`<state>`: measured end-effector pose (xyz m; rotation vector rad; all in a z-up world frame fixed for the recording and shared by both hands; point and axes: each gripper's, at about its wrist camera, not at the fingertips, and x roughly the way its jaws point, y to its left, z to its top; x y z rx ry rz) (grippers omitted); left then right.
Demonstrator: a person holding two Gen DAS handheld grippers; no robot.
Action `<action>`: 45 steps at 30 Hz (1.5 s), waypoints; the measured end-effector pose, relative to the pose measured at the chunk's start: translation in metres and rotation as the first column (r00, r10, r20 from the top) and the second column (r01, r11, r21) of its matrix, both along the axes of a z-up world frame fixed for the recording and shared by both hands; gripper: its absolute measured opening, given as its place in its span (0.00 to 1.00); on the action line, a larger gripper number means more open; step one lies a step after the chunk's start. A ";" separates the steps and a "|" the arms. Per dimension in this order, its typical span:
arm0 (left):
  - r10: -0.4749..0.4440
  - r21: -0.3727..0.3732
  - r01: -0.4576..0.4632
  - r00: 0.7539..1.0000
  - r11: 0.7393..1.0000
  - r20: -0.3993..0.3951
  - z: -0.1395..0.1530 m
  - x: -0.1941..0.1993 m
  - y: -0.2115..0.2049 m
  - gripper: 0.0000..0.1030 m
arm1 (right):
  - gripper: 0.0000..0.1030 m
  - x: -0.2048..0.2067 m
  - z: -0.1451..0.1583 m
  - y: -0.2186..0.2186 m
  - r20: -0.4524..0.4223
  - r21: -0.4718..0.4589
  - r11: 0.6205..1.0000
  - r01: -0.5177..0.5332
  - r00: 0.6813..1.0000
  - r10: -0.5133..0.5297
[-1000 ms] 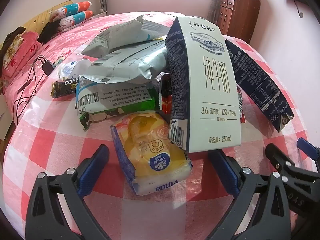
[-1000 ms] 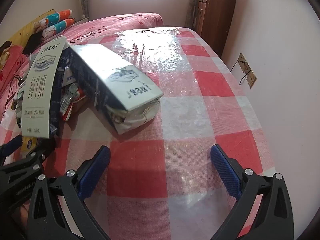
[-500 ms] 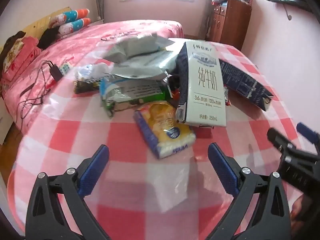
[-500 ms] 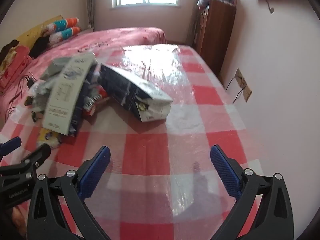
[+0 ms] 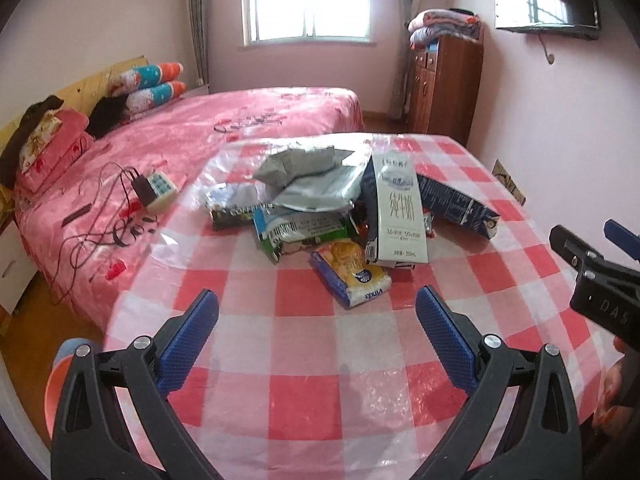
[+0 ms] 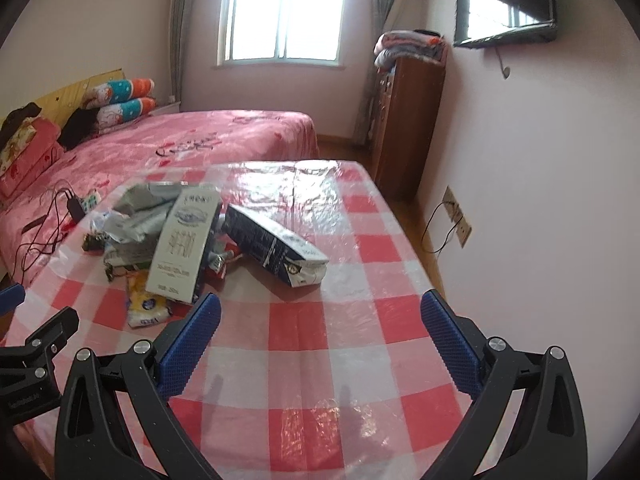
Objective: Collect trash
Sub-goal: 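Move both tools toward the pile of trash on the checked table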
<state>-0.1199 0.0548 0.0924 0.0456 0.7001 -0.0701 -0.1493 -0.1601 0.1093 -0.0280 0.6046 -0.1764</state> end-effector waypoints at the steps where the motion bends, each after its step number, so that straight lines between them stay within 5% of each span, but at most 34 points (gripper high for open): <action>1: -0.003 -0.001 0.003 1.000 1.000 0.011 0.003 -0.004 0.000 0.96 | 0.96 -0.004 0.004 0.001 0.008 -0.001 1.000 0.002 1.000 -0.002; 11: -0.022 -0.069 0.026 0.998 0.997 0.062 0.023 -0.023 0.019 0.96 | 0.96 -0.033 0.038 0.015 0.084 -0.029 0.999 0.033 0.996 -0.031; 33: -0.060 -0.117 0.070 0.995 0.991 0.085 0.021 -0.031 0.030 0.96 | 0.96 -0.045 0.046 0.021 0.092 -0.077 0.994 0.079 0.993 -0.071; 45: -0.080 -0.109 0.087 0.995 0.990 0.067 0.013 -0.022 0.025 0.96 | 0.96 -0.035 0.018 -0.011 0.042 0.061 0.998 -0.021 0.999 0.019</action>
